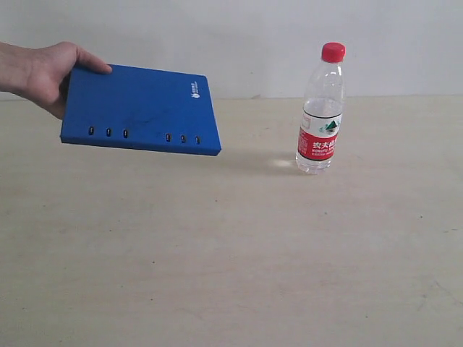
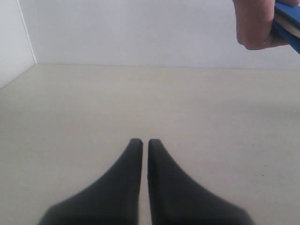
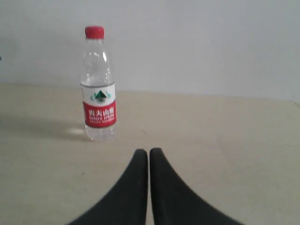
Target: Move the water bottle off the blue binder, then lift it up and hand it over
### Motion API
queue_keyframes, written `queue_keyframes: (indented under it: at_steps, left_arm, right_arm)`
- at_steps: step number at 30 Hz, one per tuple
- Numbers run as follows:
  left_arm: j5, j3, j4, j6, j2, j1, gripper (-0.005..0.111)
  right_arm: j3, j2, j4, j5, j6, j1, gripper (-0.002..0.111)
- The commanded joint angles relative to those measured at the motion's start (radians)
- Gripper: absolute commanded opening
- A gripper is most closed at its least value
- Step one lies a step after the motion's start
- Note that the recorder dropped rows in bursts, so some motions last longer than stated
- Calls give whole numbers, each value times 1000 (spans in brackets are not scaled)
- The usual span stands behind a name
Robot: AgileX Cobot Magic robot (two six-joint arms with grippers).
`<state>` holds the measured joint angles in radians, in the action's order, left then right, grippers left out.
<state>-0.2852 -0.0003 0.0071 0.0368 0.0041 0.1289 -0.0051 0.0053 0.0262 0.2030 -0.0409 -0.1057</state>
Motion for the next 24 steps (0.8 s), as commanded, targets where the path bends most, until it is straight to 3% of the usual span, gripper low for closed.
queue_keyframes:
  at_steps: [1,24]
  left_arm:
    - [1,0,2,4,-4,0,4]
    - [1,0,2,4,-4,0,4]
  right_arm:
    - [5,-5,39,128,10,6,0]
    - [5,-5,35,130,41,6,0]
